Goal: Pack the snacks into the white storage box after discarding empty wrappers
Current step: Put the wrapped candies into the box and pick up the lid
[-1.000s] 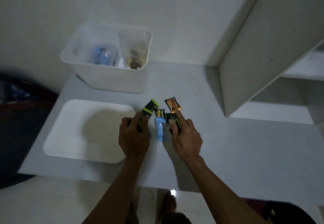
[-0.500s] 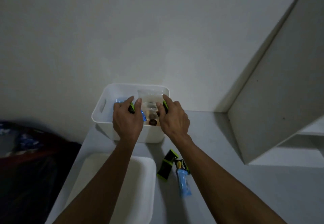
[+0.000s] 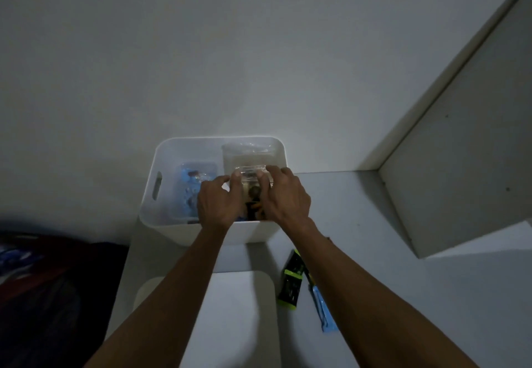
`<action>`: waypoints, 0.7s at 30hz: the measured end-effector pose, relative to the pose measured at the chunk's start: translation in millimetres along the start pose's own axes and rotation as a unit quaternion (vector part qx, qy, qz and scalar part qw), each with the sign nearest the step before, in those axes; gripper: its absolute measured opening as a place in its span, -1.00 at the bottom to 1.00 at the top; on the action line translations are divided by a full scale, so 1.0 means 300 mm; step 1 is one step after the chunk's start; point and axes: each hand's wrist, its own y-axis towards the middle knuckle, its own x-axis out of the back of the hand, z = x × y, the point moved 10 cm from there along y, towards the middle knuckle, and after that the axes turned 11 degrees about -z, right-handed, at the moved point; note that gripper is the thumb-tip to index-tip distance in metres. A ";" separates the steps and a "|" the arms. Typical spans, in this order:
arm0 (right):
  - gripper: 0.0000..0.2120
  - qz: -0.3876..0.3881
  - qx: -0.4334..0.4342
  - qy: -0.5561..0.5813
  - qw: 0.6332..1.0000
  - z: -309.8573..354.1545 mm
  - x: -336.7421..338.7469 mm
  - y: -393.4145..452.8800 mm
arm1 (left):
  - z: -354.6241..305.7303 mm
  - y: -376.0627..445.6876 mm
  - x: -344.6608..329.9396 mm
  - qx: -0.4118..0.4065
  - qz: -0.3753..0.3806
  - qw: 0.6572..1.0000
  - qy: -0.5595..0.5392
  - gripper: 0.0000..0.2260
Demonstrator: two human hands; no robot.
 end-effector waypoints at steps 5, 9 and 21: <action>-0.64 -0.059 -0.046 0.057 0.996 -0.096 0.103 -0.018 | -0.126 -0.056 0.125 -0.077 -0.085 0.990 -0.086 -0.67; -0.63 -0.120 -0.093 0.088 0.984 -0.337 0.230 -0.092 | -0.186 -0.207 0.228 -0.155 -0.175 0.956 -0.176 -0.84; -0.50 0.056 -0.024 0.005 0.998 -0.817 0.035 -0.391 | 0.004 -0.847 -0.298 -0.140 0.084 0.986 0.035 -0.48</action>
